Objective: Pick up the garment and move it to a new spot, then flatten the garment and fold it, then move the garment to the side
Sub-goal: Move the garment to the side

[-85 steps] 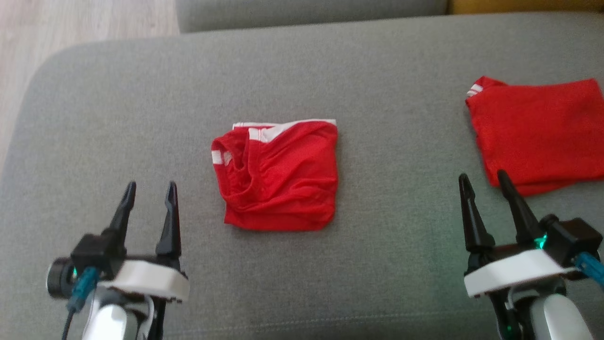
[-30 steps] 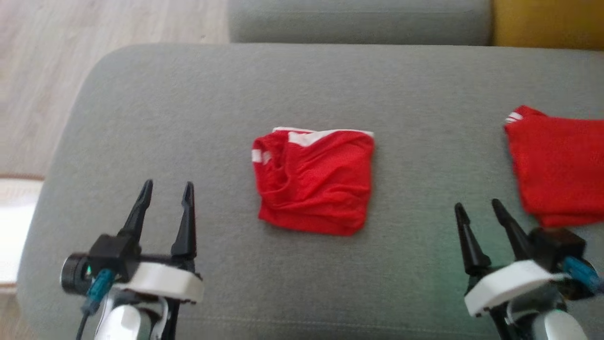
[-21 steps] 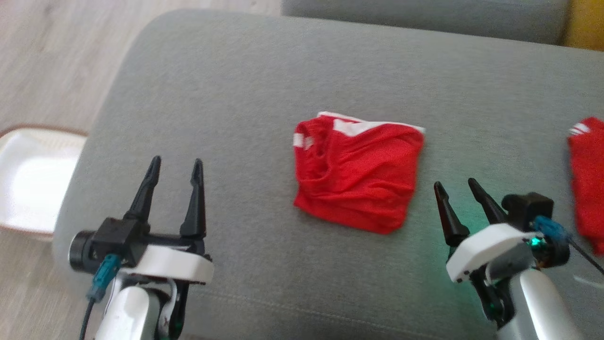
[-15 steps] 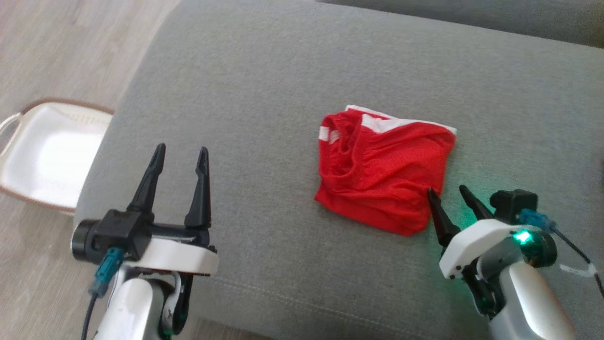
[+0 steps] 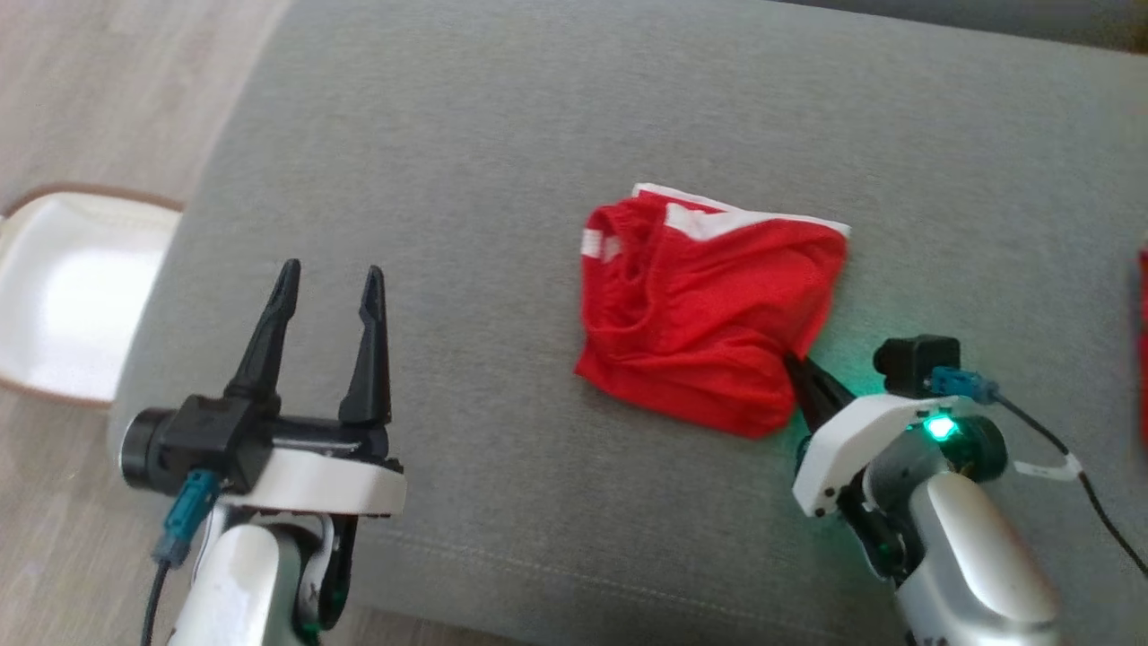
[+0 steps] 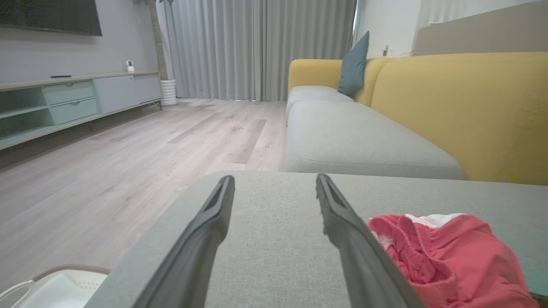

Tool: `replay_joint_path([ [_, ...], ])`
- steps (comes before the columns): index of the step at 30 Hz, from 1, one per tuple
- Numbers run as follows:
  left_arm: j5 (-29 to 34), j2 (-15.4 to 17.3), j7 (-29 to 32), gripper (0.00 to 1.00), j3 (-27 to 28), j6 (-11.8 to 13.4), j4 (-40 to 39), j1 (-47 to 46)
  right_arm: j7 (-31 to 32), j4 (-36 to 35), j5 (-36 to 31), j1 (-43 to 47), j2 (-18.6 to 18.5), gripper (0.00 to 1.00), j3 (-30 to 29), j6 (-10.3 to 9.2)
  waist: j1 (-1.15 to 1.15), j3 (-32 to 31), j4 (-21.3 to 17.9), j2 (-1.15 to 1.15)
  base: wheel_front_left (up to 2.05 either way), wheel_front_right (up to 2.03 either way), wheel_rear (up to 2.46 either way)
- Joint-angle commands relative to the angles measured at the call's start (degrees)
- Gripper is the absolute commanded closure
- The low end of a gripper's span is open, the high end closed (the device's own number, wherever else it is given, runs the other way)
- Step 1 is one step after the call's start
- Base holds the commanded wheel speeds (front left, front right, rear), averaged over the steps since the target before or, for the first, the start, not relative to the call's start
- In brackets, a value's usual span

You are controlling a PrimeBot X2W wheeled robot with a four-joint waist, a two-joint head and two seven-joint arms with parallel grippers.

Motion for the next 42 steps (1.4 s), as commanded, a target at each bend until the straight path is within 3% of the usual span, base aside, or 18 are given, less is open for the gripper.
replay_joint_path([
  [1, 0.99, 0.17, -0.69, 0.00, 2.24, -0.19, -2.37, -1.93, 0.07, -2.48, -0.12, 0.74, 0.61, 1.00, 1.80, -0.04, -0.01, 0.60, -2.79, 0.00, 0.00, 0.00, 0.00],
  [13, 2.13, 0.93, -0.70, 0.00, 2.85, -2.25, -3.43, -3.03, 3.81, -10.89, 0.06, 2.93, -3.97, 1.00, 4.95, -0.04, -0.01, 2.25, -21.06, 0.00, 0.00, 0.00, 0.00],
  [19, 2.54, 1.22, -0.70, 0.00, 2.11, -3.20, -3.55, -4.44, 4.35, -12.09, 1.41, -0.67, -6.26, 1.00, 5.97, -0.04, -0.01, 4.49, -25.73, 0.00, 0.00, 0.00, 0.00],
  [28, 3.30, 2.24, -0.69, 0.00, 0.58, -4.81, -3.42, -7.95, 2.21, -8.06, 3.52, -12.98, -10.25, 1.00, 3.89, -0.04, -0.01, 9.59, -28.47, 0.00, 0.00, 0.00, 0.00],
  [36, 3.88, 3.21, -0.36, 0.00, -0.45, -5.57, -3.92, -10.06, -1.75, -2.49, 5.15, -19.50, -16.05, 1.00, -5.72, -0.04, -0.01, 13.49, -29.18, 0.00, 0.00, 0.00, 0.00],
  [42, 4.12, 4.04, 0.13, 0.00, -1.42, -6.31, -4.84, -11.52, -2.12, -1.87, 6.48, -21.93, -18.13, 1.00, -13.84, -0.04, -0.01, 17.50, -30.47, 0.00, 0.00, 0.00, 0.00],
])
